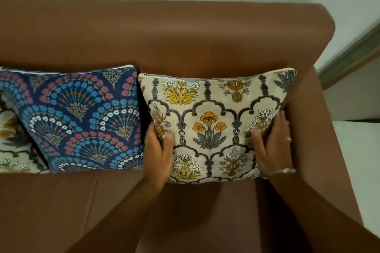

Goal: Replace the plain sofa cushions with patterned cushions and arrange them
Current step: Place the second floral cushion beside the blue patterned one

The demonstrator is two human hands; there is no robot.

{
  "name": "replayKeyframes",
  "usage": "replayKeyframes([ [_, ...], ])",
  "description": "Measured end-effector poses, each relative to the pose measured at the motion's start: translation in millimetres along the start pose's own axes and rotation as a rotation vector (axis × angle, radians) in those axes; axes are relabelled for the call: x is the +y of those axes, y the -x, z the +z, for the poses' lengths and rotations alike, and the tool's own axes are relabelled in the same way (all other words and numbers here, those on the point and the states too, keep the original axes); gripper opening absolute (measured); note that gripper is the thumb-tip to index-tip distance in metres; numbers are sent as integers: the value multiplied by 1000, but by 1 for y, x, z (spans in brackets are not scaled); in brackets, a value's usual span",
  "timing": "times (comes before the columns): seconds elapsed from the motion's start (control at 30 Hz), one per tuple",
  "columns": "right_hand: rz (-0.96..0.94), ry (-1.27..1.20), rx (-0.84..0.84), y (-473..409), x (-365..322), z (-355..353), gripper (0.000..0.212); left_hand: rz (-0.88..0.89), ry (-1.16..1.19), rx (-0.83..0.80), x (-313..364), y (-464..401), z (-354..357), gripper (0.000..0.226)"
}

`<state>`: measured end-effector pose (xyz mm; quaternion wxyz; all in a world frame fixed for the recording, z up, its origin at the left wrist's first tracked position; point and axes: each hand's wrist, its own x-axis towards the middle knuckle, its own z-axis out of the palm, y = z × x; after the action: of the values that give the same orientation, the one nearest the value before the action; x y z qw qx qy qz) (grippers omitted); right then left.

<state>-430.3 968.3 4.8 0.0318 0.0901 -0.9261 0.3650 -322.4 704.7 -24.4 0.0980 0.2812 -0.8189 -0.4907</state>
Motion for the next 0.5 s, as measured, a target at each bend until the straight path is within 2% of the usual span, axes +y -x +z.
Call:
replayKeyframes([
  [0.03,-256,165,53,6,-2,-2,81,176,-192,70,2,7,-2,77],
  [0.1,-817,377,57,12,-8,10,79,688,-527,139,5,11,3,85],
  [0.13,-994,446,16,10,-14,21,76,920,-624,132,8,3,8,87],
  [0.17,-1099,525,-25,4,-17,33,75,1071,-706,119,11,-9,13,89],
  [0.2,-1153,613,-43,-6,-16,41,75,1141,-796,96,11,-25,16,90],
  [0.27,-1187,757,-9,-36,-7,42,81,1110,-968,58,9,-62,9,93],
  [0.3,-1164,790,19,-53,1,34,85,1027,-996,47,4,-78,-1,93],
  [0.4,-870,817,122,-96,24,3,99,692,-895,37,-8,-103,-29,91],
  [0.47,-640,802,110,-100,22,-12,106,610,-859,-41,-4,-100,-32,90],
  [0.5,-590,767,76,-96,15,-18,106,586,-832,-71,2,-95,-31,89],
])
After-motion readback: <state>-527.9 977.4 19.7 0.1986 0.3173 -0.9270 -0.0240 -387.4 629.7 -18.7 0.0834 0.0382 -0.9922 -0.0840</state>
